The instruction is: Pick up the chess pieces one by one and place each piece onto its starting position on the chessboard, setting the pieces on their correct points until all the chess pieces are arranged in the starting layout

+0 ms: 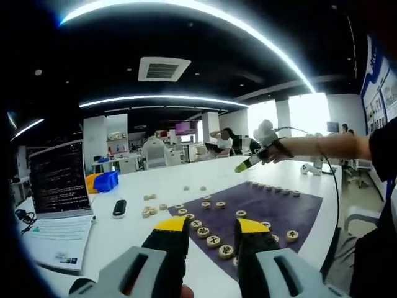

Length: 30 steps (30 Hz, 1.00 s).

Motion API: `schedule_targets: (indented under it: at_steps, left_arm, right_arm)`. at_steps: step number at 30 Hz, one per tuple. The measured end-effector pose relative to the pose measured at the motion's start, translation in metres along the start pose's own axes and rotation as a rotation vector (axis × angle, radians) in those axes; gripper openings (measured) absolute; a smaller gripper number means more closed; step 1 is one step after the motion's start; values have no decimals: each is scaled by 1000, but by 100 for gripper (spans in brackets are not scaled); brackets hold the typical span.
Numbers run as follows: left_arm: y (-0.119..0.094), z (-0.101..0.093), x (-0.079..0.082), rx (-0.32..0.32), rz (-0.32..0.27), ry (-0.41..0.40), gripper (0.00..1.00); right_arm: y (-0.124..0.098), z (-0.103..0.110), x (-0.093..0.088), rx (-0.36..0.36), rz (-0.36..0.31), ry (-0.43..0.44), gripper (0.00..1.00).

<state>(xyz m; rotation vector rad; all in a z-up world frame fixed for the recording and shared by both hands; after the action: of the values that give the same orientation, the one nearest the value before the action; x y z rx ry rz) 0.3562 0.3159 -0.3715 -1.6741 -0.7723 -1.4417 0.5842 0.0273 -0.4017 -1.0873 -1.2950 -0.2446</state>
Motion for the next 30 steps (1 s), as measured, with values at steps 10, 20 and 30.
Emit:
schedule_targets:
  at_steps: [10, 20, 30]
  left_arm:
    - [4, -11, 0, -21, 9, 17, 31]
    - [4, -16, 0, -31, 14, 31, 31]
    - [3, -16, 1, -32, 13, 33, 31]
  right_arm:
    - [-109, 28, -61, -2, -55, -95, 19]
    - [-155, 64, -140, 51, 119, -206, 19]
    - [-159, 61, -170, 37, 197, -193, 19]
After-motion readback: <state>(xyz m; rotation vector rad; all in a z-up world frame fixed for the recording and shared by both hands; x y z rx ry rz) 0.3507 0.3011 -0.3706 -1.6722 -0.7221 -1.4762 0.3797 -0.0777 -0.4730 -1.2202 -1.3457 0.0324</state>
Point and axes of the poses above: the point that each gripper's makers call its tool centre point, and the gripper's own axes: y roughly forward along the fingers, z roughly to its left, x roughly out of its top, the point moved 1 cm from there along -y, roughly backward along the fingers, and after that the axes turned 7 degrees about -y, right-handed, at the moved point
